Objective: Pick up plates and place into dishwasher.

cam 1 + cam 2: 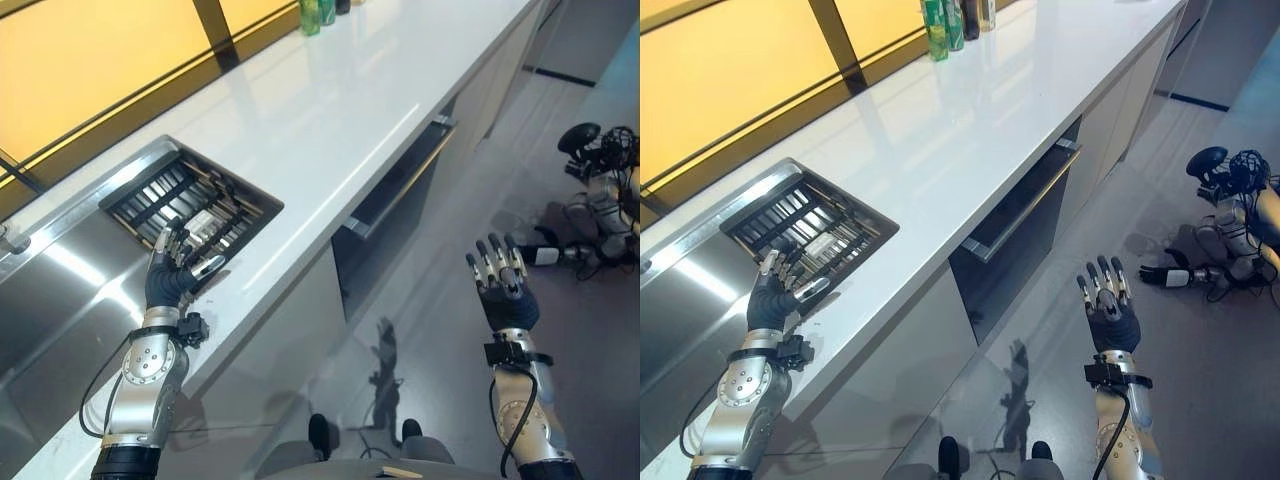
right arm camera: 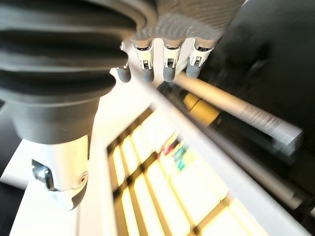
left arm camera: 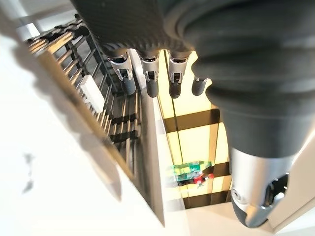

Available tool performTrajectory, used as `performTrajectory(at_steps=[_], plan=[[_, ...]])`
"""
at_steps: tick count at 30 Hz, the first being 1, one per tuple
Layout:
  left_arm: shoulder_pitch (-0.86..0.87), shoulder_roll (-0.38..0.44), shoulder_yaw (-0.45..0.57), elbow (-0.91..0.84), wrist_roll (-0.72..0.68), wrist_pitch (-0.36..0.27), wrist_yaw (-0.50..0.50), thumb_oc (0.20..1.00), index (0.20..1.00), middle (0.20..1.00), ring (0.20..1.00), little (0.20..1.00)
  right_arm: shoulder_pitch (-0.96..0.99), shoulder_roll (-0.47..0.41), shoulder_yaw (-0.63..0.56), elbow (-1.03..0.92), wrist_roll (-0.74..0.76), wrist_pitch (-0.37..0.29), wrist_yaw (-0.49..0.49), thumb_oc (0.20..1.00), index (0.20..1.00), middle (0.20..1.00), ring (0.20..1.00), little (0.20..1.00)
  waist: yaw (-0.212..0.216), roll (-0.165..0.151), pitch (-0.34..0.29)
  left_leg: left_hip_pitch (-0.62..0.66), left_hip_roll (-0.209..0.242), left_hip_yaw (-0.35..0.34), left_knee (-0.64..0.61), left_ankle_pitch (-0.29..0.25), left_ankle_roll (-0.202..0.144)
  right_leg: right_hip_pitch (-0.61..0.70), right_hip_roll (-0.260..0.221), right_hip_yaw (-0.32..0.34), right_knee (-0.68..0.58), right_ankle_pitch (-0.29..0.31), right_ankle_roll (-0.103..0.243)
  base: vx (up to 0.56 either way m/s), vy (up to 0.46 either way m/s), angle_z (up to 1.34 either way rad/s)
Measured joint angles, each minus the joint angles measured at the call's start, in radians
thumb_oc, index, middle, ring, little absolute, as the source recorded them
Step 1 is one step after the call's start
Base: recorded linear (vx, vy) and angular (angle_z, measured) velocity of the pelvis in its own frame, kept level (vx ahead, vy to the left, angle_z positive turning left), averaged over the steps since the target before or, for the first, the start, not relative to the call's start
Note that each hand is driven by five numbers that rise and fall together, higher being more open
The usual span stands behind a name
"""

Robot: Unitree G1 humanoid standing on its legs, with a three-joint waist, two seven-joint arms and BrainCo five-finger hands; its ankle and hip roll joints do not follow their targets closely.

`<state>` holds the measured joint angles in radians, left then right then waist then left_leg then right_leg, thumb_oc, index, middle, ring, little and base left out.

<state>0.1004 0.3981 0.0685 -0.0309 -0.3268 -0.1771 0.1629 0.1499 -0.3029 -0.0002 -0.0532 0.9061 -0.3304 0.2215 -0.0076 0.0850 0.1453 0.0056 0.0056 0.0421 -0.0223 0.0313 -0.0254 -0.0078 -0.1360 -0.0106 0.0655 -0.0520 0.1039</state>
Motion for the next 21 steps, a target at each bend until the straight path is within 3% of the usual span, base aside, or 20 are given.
performTrajectory(at_steps=[4, 9, 12, 14, 16, 21], plan=[[0.001, -0.009, 0.000, -0.004, 0.000, 0.016, 0.007, 1.000, 1.000, 1.000, 1.000, 1.000, -0.067, -0.044, 0.065, -0.094, -0.155, -0.010, -0.026, 1.000, 1.000, 1.000, 1.000, 1.000, 0.002, -0.021, -0.022, 0.010, -0.011, -0.027, -0.003, 0.002, 0.005, 0.023, -0.006, -0.030, 0.003, -0.003, 0.004, 0.06, 0.106, 0.15], [-0.012, -0.009, -0.001, -0.010, -0.002, 0.015, 0.020, 1.000, 1.000, 1.000, 1.000, 1.000, -0.133, -0.071, 0.137, -0.103, -0.313, -0.045, -0.097, 1.000, 1.000, 1.000, 1.000, 1.000, 0.053, -0.059, -0.046, 0.005, -0.032, -0.095, 0.010, 0.004, 0.009, 0.029, -0.017, -0.063, 0.064, -0.050, 0.009, 0.07, -0.015, 0.42], [-0.016, -0.007, -0.002, -0.011, -0.003, 0.015, 0.013, 1.000, 1.000, 1.000, 1.000, 1.000, -0.134, -0.074, 0.137, -0.103, -0.382, -0.057, -0.153, 1.000, 1.000, 1.000, 1.000, 1.000, 0.055, -0.079, -0.058, -0.029, -0.055, -0.210, 0.032, 0.015, 0.008, 0.057, 0.005, -0.035, 0.065, -0.087, -0.004, 0.08, -0.123, 1.07], [-0.016, -0.009, -0.009, -0.014, -0.010, 0.015, 0.008, 1.000, 1.000, 1.000, 1.000, 1.000, -0.145, -0.089, 0.138, -0.103, -0.421, -0.056, -0.185, 1.000, 1.000, 1.000, 1.000, 1.000, 0.081, -0.081, -0.067, -0.058, -0.061, -0.257, 0.046, 0.020, 0.002, 0.063, 0.019, -0.017, 0.077, -0.105, -0.013, 0.12, -0.216, 0.91], [-0.025, -0.010, -0.023, -0.019, -0.028, 0.016, 0.002, 1.000, 1.000, 1.000, 1.000, 1.000, -0.159, -0.109, 0.135, -0.103, -0.456, -0.049, -0.217, 1.000, 1.000, 1.000, 1.000, 1.000, 0.074, -0.084, -0.070, -0.086, -0.075, -0.342, 0.049, 0.035, -0.003, 0.084, 0.052, 0.044, 0.065, -0.123, -0.034, 0.12, -0.233, 1.24], [-0.038, -0.010, -0.064, -0.037, -0.048, 0.037, -0.002, 1.000, 1.000, 1.000, 1.000, 1.000, -0.196, -0.108, 0.145, -0.103, -0.489, 0.022, -0.254, 1.000, 1.000, 1.000, 1.000, 1.000, 0.108, -0.093, -0.086, -0.123, -0.057, -0.439, 0.002, 0.050, 0.000, 0.110, 0.118, 0.117, 0.062, -0.147, -0.084, 0.06, -0.291, 1.03]])
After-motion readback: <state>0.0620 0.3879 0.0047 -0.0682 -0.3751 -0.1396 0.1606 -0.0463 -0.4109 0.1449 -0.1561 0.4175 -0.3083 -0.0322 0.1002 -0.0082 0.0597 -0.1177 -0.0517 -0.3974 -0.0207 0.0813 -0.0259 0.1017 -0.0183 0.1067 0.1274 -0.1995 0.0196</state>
